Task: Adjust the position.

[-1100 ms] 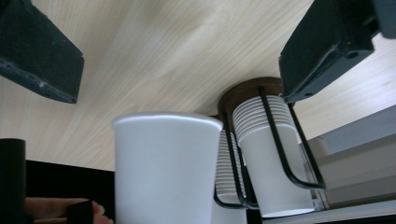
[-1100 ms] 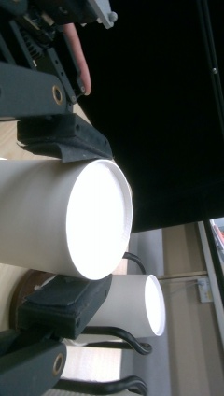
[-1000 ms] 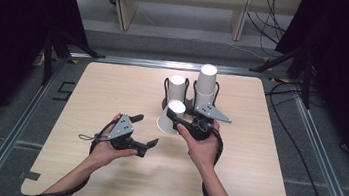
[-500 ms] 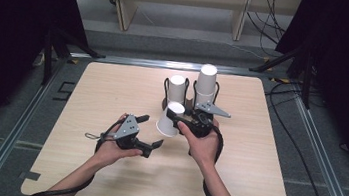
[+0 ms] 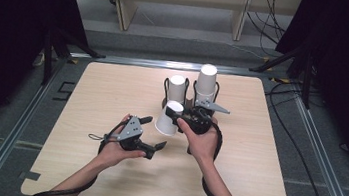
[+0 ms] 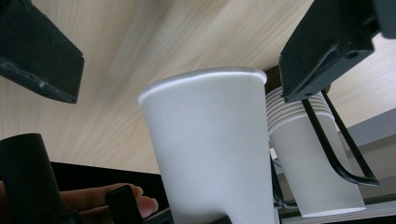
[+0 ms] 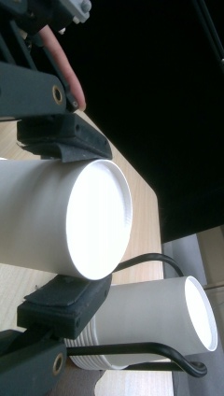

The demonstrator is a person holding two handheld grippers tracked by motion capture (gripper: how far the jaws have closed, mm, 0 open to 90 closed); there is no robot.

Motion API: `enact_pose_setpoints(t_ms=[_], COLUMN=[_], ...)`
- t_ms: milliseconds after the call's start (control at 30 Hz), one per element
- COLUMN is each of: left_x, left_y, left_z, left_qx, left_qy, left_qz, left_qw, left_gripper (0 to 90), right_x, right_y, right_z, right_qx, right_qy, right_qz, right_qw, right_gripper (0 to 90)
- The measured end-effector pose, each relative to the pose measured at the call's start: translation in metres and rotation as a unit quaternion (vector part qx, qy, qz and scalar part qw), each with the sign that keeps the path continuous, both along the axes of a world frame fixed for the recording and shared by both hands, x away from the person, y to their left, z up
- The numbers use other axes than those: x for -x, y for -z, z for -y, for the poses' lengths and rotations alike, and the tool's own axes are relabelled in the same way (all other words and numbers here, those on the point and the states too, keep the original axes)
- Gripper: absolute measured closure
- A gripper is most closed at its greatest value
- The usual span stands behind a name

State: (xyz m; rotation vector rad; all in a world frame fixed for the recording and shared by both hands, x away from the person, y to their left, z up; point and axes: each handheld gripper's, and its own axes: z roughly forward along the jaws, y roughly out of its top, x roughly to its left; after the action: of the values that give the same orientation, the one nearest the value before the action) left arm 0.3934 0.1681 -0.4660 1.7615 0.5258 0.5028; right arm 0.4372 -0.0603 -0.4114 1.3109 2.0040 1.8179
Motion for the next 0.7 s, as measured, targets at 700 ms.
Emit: enact_pose_setpoints(t_ms=[700], left_x=[-0.011], left_y=[0.008], left_z=[0.008], left_qx=[0.003], left_qy=[-0.059], left_qz=[0.001], left_qw=[0.9983], left_gripper=[0.0], right_x=[-0.001], right_y=[-0.002], right_z=[0.0], right_qx=[-0.005], right_qy=[0.005], right_qz=[-0.007], right_qw=[0.9999], right_gripper=[35.7])
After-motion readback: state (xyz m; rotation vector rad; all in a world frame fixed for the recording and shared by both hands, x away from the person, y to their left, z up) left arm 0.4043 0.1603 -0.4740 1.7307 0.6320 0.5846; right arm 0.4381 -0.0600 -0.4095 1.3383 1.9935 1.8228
